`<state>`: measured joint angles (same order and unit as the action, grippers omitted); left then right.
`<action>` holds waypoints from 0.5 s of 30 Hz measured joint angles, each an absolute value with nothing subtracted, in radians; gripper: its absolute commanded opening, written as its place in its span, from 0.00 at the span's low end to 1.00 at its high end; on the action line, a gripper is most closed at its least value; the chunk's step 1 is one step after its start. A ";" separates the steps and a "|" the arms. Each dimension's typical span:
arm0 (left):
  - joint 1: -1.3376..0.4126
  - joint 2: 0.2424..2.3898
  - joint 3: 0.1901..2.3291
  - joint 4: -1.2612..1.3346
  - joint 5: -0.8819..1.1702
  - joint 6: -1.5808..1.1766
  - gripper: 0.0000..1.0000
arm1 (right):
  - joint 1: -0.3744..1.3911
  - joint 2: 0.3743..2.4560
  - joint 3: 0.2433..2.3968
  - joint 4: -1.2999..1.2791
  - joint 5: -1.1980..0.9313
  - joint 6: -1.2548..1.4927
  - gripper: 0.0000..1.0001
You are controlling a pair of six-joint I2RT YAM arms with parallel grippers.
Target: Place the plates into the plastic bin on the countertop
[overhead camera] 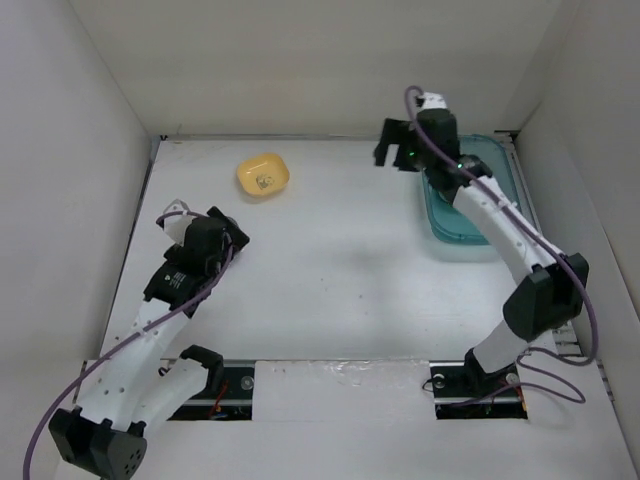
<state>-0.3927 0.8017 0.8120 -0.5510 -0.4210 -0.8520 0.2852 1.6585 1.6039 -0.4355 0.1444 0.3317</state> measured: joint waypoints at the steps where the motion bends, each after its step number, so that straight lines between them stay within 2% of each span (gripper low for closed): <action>1: -0.371 0.813 0.812 -0.552 -0.435 -0.867 1.00 | 0.358 1.627 1.582 -0.415 0.138 0.331 0.99; 3: -0.326 0.849 0.810 -0.549 -0.458 -0.896 1.00 | 0.495 1.559 1.516 -0.374 0.115 0.332 0.99; 6: -0.220 0.914 0.791 -0.520 -0.455 -0.928 1.00 | 0.609 1.472 1.397 -0.329 0.093 0.344 0.99; 15: 0.041 1.182 0.749 -0.385 -0.372 -1.013 0.98 | 0.746 1.433 1.194 -0.280 0.084 0.378 0.99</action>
<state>0.0414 1.1824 0.7494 -0.3851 -0.3721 -1.0130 0.7456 1.4330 1.1942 -0.2802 0.0841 0.3782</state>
